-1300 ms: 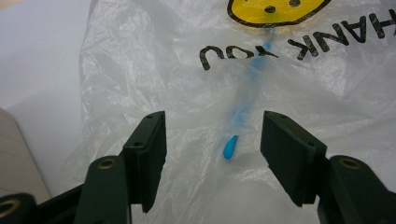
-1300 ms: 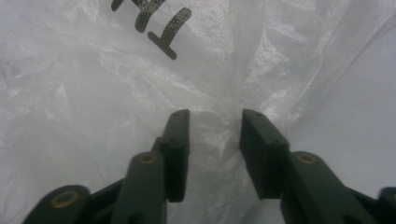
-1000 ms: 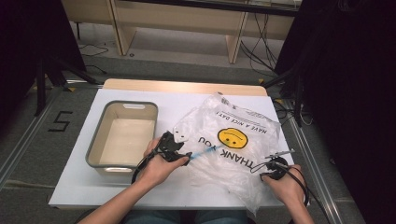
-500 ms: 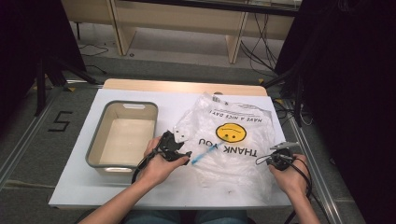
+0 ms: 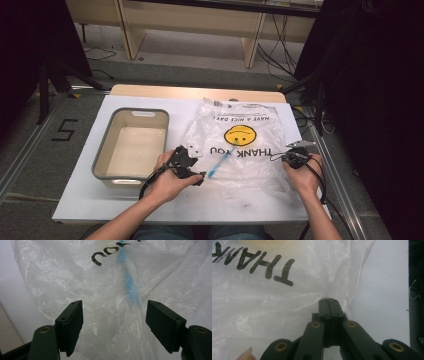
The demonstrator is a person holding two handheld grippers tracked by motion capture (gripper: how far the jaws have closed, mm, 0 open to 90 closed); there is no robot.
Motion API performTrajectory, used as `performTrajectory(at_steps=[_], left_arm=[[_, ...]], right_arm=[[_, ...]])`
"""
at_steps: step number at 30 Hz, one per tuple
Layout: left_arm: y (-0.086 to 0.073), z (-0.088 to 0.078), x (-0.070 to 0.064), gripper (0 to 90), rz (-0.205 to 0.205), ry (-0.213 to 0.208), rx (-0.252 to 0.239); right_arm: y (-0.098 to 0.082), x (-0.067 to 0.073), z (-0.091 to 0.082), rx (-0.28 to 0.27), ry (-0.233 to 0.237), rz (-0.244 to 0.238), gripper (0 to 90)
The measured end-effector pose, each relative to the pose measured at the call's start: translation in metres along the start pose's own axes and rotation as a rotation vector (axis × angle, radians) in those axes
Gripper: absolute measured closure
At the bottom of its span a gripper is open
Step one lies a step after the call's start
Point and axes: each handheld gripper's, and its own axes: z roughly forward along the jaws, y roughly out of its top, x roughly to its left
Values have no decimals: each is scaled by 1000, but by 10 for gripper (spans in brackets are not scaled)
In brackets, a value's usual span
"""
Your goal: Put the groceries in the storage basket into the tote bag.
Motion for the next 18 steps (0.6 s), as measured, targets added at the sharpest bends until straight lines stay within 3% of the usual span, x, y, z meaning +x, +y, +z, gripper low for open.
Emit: performTrajectory(at_steps=[10, 14, 18], left_arm=[[-5, 0, 4, 290, 7, 9, 6], [-6, -1, 5, 290, 8, 1, -2], [-9, -2, 4, 295, -1, -7, 4]], right_arm=[[-1, -1, 4, -26, 65, 45, 890], [-1, -1, -6, -61, 71, 61, 766], [-3, 1, -23, -110, 71, 38, 626]])
